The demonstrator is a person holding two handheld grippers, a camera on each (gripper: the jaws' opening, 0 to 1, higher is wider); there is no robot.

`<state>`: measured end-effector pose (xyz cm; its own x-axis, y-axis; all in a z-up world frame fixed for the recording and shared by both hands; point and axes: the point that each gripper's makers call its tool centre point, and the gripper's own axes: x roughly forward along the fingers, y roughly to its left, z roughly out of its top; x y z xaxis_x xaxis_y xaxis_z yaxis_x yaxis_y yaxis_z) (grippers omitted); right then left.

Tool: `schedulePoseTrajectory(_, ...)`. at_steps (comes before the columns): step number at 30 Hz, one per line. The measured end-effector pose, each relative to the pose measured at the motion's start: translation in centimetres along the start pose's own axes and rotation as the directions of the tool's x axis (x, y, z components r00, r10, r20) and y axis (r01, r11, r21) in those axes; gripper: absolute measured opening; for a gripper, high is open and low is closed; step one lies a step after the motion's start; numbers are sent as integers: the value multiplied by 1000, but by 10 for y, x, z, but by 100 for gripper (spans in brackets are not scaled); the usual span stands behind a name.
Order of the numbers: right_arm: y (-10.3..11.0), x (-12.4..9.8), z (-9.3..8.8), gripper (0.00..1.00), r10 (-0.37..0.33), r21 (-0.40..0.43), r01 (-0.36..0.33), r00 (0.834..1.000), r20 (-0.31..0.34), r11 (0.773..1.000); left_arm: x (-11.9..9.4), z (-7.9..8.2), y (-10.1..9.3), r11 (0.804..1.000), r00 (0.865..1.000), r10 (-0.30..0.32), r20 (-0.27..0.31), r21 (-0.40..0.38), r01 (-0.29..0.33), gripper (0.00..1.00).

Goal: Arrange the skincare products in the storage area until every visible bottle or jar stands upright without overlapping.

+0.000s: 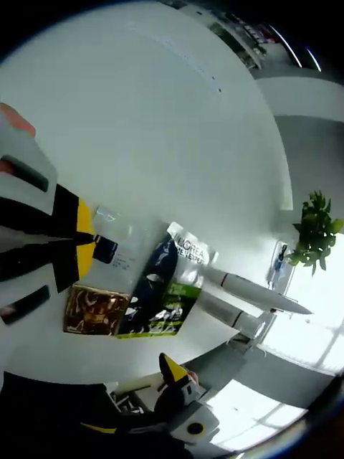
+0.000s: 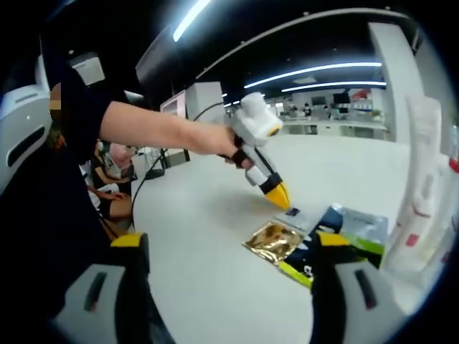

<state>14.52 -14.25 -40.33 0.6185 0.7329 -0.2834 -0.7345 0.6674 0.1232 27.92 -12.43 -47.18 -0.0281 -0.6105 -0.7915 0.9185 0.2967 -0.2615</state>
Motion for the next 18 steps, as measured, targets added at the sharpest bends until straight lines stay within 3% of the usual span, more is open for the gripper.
schedulePoseTrajectory(6,0,0,1,95,-1,-6,1,1000,-1,1000,-1,-1,-5,1000,1000,3,-1,11,-3,0)
schedulePoseTrajectory(12,-2,1,-1,94,-5,-4,5,1000,-5,1000,-20,-1,3,1000,999,15,31,-7,-15,0)
schedulePoseTrajectory(18,-2,2,1,93,-8,-4,8,1000,3,1000,-44,-9,-1,998,989,24,145,-68,-14,2)
